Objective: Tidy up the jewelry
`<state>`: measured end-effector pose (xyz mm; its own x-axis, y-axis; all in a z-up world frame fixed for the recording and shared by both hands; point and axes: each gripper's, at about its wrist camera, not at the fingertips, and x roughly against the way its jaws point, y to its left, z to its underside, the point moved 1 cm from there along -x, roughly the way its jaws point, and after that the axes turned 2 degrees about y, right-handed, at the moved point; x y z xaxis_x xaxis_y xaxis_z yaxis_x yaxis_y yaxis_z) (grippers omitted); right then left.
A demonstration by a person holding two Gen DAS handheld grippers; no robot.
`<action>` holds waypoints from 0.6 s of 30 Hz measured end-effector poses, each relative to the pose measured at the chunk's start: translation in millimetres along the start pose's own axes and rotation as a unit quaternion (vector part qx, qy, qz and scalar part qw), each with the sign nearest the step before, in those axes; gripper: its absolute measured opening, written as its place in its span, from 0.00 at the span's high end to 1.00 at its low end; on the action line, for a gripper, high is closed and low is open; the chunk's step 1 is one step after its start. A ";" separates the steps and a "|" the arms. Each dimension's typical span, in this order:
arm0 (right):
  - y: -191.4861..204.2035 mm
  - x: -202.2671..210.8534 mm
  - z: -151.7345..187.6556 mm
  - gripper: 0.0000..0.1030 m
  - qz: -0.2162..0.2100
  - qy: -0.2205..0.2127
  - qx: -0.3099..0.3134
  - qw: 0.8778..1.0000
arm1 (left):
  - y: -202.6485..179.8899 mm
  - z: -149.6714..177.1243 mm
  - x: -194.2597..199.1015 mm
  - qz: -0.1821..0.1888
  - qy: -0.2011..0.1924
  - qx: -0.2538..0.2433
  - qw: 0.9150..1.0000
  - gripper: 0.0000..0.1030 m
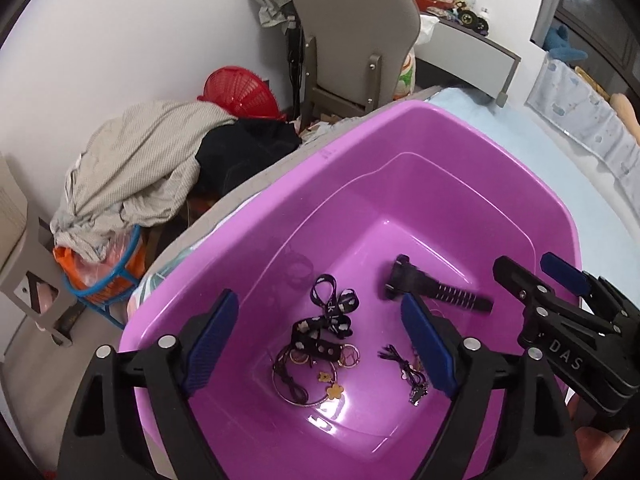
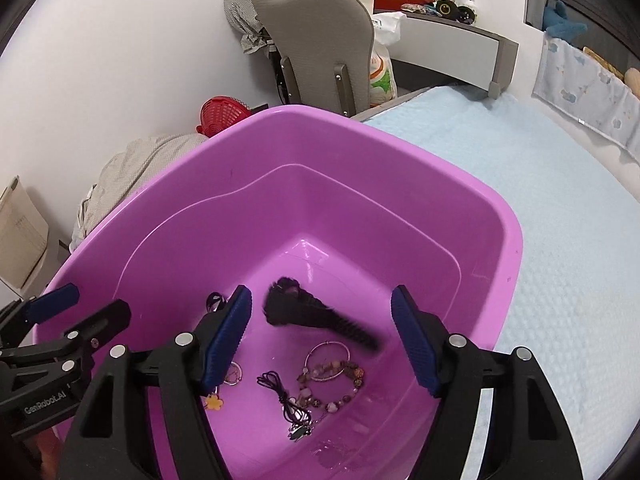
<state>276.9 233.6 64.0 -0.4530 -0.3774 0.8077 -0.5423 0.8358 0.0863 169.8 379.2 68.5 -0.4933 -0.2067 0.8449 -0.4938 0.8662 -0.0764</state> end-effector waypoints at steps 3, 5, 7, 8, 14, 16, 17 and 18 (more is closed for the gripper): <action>-0.2 2.2 1.9 0.33 -0.001 -0.001 -0.002 1.000 | 2.6 0.5 0.1 -0.002 0.001 0.008 1.000 0.16; -0.6 3.3 2.1 0.33 -0.003 -0.002 -0.002 1.000 | 3.7 1.2 -0.3 -0.003 0.004 0.012 1.000 0.15; 0.8 5.0 4.7 0.33 -0.005 -0.002 -0.002 1.000 | 4.1 2.1 0.3 -0.005 0.005 0.014 1.000 0.13; 1.1 5.7 5.6 0.33 -0.006 -0.002 -0.002 1.000 | 4.7 2.5 1.3 -0.006 0.005 0.016 1.000 0.12; 5.5 10.4 14.4 0.33 -0.009 -0.004 -0.003 1.000 | 6.3 5.6 7.8 -0.014 0.001 0.020 1.000 0.10; 7.7 13.2 17.9 0.33 -0.008 -0.006 -0.001 1.000 | 5.5 6.7 9.7 -0.016 0.001 0.020 1.000 0.10; 7.8 13.9 19.5 0.33 -0.009 -0.006 -0.002 1.000 | 5.1 7.2 10.5 -0.017 0.000 0.020 1.000 0.10; 8.2 15.3 21.4 0.33 -0.010 -0.007 -0.003 1.000 | 4.5 8.3 11.5 -0.019 -0.001 0.019 1.000 0.10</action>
<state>250.4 226.2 64.6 -0.4512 -0.3999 0.7978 -0.5471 0.8302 0.1067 156.0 377.0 73.5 -0.4740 -0.2406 0.8470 -0.5394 0.8397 -0.0633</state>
